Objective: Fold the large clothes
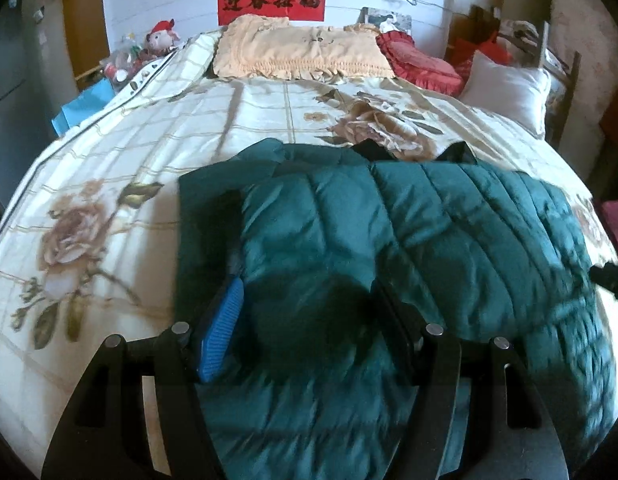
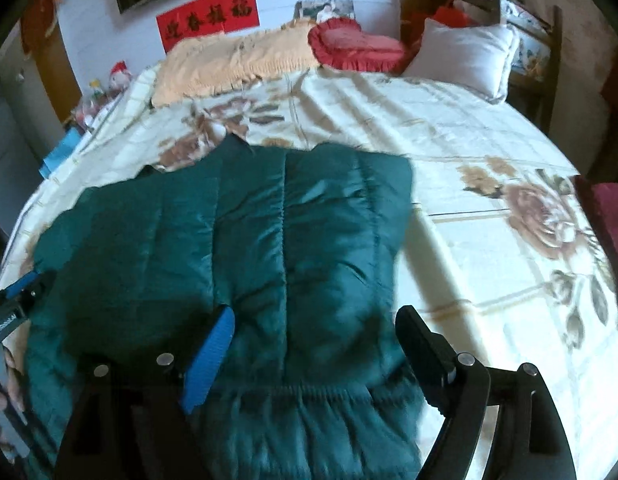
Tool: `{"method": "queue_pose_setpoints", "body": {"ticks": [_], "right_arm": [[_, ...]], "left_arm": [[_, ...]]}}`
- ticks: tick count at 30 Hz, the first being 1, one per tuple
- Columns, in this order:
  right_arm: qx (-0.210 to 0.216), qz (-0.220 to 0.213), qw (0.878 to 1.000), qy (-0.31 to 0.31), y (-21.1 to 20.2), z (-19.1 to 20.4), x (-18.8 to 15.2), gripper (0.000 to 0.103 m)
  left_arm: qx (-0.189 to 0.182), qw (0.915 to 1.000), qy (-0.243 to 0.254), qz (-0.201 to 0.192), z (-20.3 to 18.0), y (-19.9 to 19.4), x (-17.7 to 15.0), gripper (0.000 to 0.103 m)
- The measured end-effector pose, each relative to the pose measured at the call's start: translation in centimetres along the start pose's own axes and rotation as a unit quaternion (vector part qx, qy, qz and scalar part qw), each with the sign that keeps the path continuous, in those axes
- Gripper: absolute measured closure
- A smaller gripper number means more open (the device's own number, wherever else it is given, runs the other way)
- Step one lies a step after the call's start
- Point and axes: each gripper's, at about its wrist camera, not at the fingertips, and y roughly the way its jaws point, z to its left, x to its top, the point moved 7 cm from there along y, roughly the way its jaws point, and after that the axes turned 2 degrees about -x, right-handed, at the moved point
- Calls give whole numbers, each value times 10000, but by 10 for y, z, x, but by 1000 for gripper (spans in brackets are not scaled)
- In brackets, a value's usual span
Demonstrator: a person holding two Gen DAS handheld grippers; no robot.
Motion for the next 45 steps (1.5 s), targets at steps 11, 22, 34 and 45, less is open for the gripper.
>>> {"method": "queue_pose_setpoints", "body": {"ticks": [11, 22, 34, 45], "right_arm": [[91, 304, 9994, -146, -57, -20, -71, 21], [372, 604, 9973, -208, -95, -21, -151, 20], [544, 877, 9947, -48, -116, -34, -195, 16], [714, 1149, 9907, 156, -116, -45, -216, 16]], "left_arm": [[-249, 9990, -346, 98, 47, -84, -74, 37], [-412, 9925, -1065, 435, 86, -125, -161, 37], [-346, 9891, -1208, 773, 100, -131, -205, 37], [-545, 9857, -1280, 947, 98, -128, -215, 37]]}}
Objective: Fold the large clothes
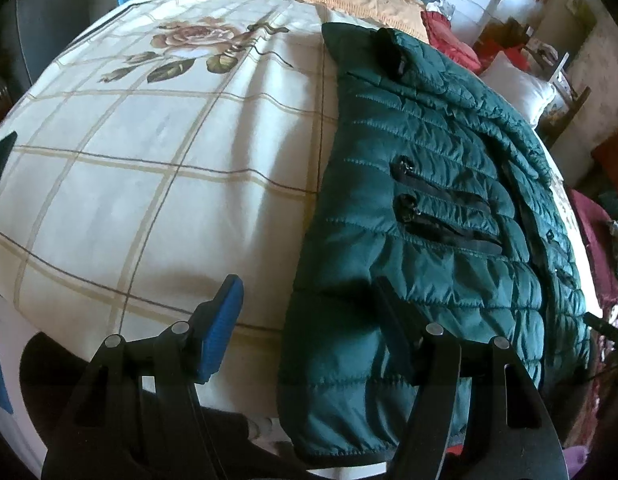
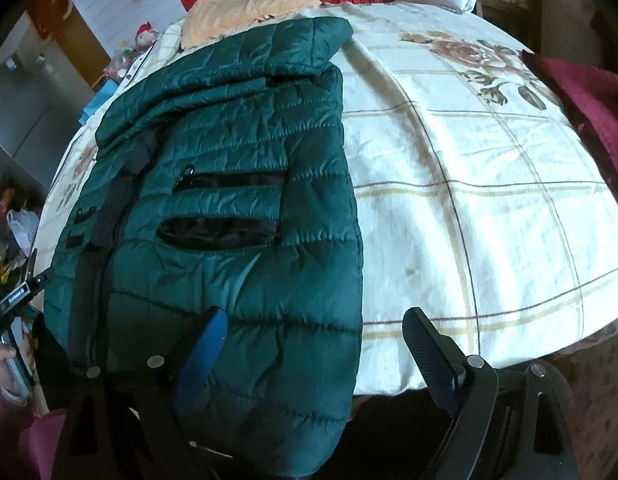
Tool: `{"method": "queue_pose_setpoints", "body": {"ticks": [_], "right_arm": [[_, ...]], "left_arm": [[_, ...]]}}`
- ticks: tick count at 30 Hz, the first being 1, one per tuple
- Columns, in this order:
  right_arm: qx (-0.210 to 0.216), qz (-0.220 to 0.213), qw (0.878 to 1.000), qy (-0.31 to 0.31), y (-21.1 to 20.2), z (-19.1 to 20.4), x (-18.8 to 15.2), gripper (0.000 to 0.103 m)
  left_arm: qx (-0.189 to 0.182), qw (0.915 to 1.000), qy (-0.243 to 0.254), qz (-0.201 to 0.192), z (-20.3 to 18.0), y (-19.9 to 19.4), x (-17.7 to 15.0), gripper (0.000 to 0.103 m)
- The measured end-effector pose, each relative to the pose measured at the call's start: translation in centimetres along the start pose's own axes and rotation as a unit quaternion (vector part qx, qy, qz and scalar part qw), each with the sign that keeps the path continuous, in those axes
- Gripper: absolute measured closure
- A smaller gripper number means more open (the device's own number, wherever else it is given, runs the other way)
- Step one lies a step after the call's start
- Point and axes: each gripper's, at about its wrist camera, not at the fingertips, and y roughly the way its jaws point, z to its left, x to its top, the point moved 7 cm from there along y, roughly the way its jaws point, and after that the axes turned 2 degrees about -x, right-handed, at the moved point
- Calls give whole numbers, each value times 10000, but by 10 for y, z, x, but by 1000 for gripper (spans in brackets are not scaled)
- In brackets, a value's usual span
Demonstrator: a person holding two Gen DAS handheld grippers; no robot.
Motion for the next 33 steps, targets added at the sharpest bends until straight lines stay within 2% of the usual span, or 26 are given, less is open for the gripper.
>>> {"method": "queue_pose_setpoints", "body": {"ticks": [2, 5, 6, 11, 15, 22, 28, 33], "right_arm": [[33, 44, 10000, -18, 1, 0, -3, 16], [202, 98, 9997, 4, 4, 3, -7, 16], [270, 130, 9995, 25, 6, 4, -9, 16], [559, 290, 9980, -33, 13, 17, -17, 16], [590, 258, 9978, -146, 13, 24, -17, 15], [629, 337, 9972, -243, 16, 24, -21, 15], [935, 278, 9950, -203, 10, 31, -22, 15], [1069, 414, 9932, -209, 13, 27, -25, 15]], "left_arm": [[-84, 9999, -53, 47, 2, 0, -1, 37], [-434, 9984, -294, 227, 3, 3, -6, 30], [-479, 9982, -307, 177, 2, 1, -6, 29], [-516, 9983, -25, 267, -9, 2, -13, 29], [-544, 9979, 123, 324, -17, 3, -16, 29], [-667, 9970, 99, 378, -20, 3, -18, 29], [-741, 9956, 144, 553, -24, 3, -20, 29], [-700, 9955, 164, 610, -25, 5, -20, 29]]}}
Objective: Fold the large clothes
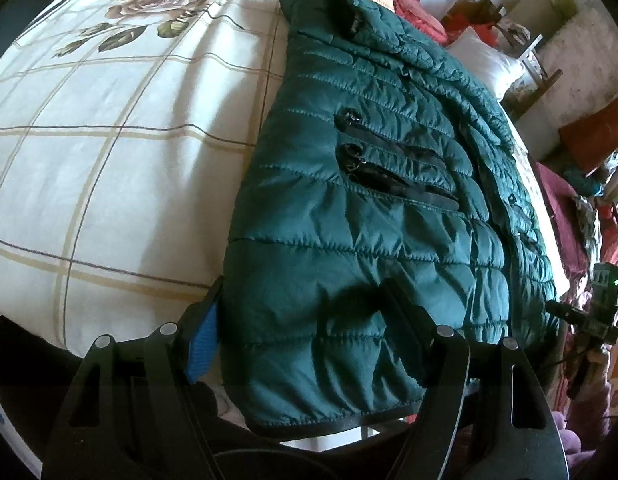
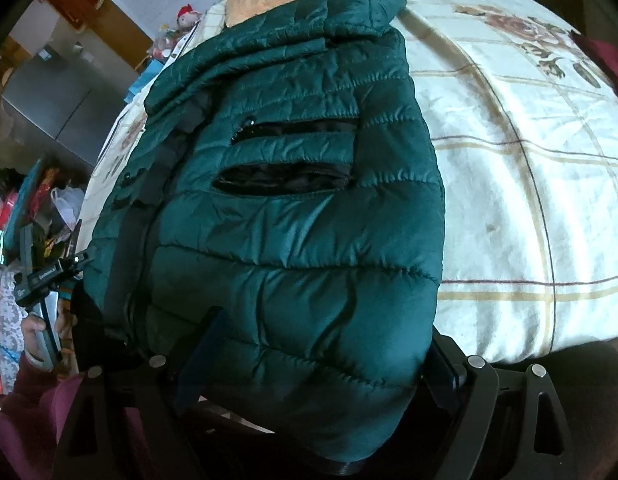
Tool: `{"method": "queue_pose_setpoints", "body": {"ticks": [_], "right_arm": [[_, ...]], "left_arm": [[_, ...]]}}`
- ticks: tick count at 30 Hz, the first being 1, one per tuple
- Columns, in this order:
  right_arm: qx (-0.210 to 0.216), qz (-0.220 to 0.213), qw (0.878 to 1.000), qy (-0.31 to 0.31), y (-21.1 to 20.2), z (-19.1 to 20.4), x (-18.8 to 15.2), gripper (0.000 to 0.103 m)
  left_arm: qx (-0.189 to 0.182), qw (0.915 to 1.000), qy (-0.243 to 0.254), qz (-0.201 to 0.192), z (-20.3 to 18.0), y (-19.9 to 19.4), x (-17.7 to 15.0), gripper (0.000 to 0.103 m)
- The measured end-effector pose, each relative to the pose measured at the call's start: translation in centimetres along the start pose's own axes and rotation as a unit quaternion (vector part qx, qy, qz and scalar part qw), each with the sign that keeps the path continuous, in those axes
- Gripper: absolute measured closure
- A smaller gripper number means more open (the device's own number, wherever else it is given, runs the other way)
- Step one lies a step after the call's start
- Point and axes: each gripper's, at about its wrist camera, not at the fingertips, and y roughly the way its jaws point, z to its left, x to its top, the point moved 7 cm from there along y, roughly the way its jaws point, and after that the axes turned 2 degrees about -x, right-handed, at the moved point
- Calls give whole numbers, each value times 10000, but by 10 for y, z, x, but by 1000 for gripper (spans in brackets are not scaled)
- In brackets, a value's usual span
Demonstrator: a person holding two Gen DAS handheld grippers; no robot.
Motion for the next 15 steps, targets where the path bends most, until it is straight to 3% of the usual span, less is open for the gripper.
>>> {"method": "queue_pose_setpoints", "body": {"ticks": [10, 15], "right_arm": [[44, 51, 9999, -107, 2, 4, 2, 15], [32, 16, 9999, -126, 3, 6, 3, 15]], "left_arm": [[202, 9994, 250, 98, -7, 4, -3, 28], [227, 9990, 387, 78, -11, 5, -4, 22]]}}
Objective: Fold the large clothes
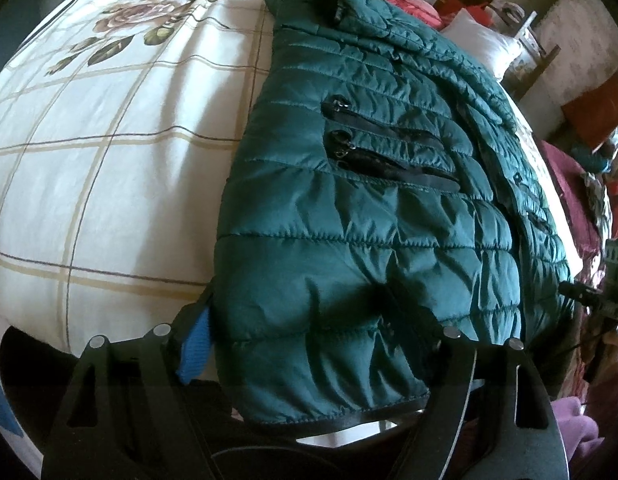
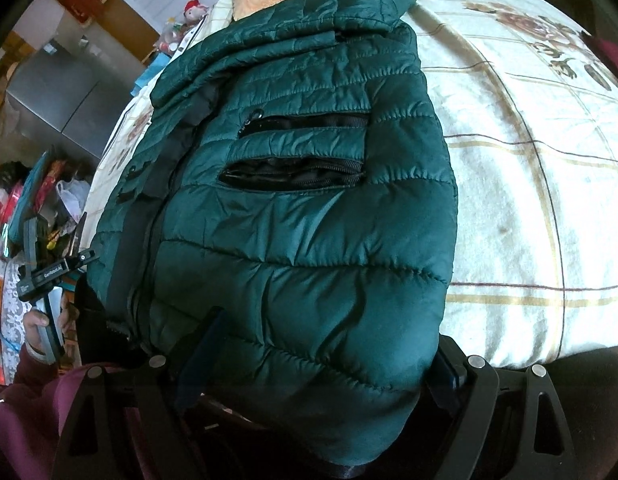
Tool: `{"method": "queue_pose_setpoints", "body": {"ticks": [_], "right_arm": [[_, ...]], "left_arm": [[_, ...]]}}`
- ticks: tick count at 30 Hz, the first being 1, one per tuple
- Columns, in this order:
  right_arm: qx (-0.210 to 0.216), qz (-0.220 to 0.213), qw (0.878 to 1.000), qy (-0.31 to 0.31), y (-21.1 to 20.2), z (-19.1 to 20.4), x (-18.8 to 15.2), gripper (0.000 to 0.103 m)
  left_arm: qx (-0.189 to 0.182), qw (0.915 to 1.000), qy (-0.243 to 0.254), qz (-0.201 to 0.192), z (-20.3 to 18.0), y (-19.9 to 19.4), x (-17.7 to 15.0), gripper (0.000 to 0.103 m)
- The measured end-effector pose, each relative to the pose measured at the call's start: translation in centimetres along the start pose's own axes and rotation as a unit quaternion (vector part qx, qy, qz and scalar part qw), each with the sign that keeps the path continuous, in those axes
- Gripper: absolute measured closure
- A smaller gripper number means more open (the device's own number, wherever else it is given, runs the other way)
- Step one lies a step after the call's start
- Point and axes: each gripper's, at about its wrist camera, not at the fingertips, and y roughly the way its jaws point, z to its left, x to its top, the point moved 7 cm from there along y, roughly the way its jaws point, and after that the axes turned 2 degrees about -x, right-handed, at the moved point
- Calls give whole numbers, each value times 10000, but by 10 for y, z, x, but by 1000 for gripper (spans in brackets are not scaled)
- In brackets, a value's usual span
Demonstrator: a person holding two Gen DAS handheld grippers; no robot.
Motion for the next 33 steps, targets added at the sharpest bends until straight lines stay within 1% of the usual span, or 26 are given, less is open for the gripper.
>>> {"method": "queue_pose_setpoints", "body": {"ticks": [2, 3, 5, 7, 8, 9, 10, 11, 12, 13, 14, 15, 17, 18, 21, 25, 29, 33], "right_arm": [[11, -49, 10000, -43, 0, 1, 0, 15], [-5, -79, 9999, -102, 0, 2, 0, 18], [-175, -143, 9993, -293, 0, 4, 0, 42], [-328, -169, 9985, -413, -1, 5, 2, 53], [-339, -214, 9981, -469, -3, 6, 3, 58], [-342, -278, 9976, -526, -6, 8, 4, 60], [-347, -306, 9973, -567, -7, 9, 5, 63], [-365, -339, 9968, -633, -9, 10, 6, 67], [-383, -379, 9963, -667, -11, 11, 7, 70], [-370, -427, 9962, -669, -14, 11, 9, 74], [-315, -481, 9963, -641, -17, 11, 11, 76], [-251, -540, 9964, -611, -20, 12, 13, 78], [-156, -634, 9961, -587, -27, 14, 18, 81], [-92, -715, 9956, -599, -32, 17, 23, 82], [103, -987, 9931, -631, -50, 25, 39, 83], [237, -1402, 9878, -632, -74, 31, 70, 83], [101, -1763, 9823, -627, -88, 35, 108, 83], [-54, -1998, 9784, -526, -92, 32, 147, 83]], "left_arm": [[50, 9999, 105, 5, -2, 1, 0, 21], [74, 9999, 146, 14, -3, 2, -1, 21], [108, 9997, 206, 33, -4, 3, -1, 21], [94, 9998, 176, 37, -3, 2, -1, 21], [102, 9998, 174, 28, -2, 2, -1, 24], [112, 9997, 203, 23, -3, 1, -1, 33], [144, 9996, 228, -9, -4, 0, -1, 39], [162, 9996, 237, -42, -4, -1, -2, 48], [169, 9995, 268, -76, -5, -2, -2, 56], [175, 9993, 303, -101, -6, -3, -2, 60], [192, 9991, 351, -137, -8, -5, -1, 68], [200, 9989, 378, -171, -8, -7, 0, 77], [180, 9986, 411, -285, -10, -16, 4, 86], [91, 9986, 398, -341, -11, -22, 7, 88], [-205, 9980, 308, -517, -14, -38, 21, 90], [-435, 9953, 162, -855, -18, -57, 48, 90], [-697, 9888, -126, -1316, -21, -77, 90, 90], [-851, 9819, -383, -1647, -23, -86, 133, 90]]}}
